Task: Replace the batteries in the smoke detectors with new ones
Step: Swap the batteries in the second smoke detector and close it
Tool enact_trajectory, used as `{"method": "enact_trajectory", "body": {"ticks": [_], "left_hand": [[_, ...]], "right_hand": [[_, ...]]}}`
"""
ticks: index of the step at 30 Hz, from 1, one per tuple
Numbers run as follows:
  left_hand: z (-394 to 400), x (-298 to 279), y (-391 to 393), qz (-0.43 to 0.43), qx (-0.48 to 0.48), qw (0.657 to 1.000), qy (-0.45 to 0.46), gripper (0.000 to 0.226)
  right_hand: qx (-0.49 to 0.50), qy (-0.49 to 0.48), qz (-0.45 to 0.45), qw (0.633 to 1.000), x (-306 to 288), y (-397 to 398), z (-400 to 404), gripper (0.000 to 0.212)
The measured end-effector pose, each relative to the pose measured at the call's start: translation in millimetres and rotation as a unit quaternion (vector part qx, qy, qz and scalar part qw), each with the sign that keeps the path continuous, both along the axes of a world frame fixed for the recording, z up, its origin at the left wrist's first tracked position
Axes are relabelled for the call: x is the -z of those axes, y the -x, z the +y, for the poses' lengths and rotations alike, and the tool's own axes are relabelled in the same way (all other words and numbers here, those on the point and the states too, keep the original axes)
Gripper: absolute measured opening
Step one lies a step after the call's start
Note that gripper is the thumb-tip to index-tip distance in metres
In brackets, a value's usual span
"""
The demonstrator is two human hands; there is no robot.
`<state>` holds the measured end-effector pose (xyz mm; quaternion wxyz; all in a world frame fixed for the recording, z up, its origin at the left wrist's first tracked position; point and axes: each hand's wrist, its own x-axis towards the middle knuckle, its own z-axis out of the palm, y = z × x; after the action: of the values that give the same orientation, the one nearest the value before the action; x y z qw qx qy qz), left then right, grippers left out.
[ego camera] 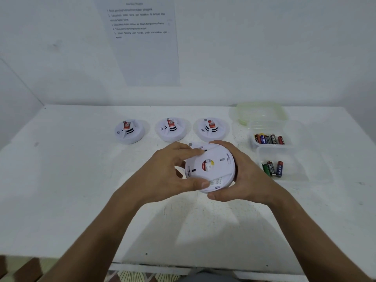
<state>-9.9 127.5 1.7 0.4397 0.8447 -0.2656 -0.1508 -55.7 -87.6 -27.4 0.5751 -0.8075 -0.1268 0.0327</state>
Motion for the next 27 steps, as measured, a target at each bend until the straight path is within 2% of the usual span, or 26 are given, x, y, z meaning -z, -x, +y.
{"method": "enact_trajectory", "body": {"ticks": [6, 15, 19, 27], "left_hand": [[5.4, -4.4, -5.4, -0.013, 0.027, 0.999, -0.016, 0.065], [3.4, -7.6, -9.1, 0.001, 0.029, 0.999, 0.039, 0.065], [3.5, -3.9, -8.7, -0.03, 0.042, 0.999, 0.009, 0.071], [6.7, -5.4, -11.6, -0.016, 0.068, 0.997, -0.03, 0.07]], "right_hand": [[-0.009, 0.005, 0.007, 1.0, -0.2, -1.2, -1.4, 0.094], [-0.005, -0.043, -0.012, 0.999, -7.1, -2.0, 0.5, 0.09], [-0.01, -0.032, -0.01, 0.999, -7.1, 0.3, 1.0, 0.091], [-0.048, -0.02, 0.03, 0.998, -6.8, -0.5, -0.4, 0.093]]}}
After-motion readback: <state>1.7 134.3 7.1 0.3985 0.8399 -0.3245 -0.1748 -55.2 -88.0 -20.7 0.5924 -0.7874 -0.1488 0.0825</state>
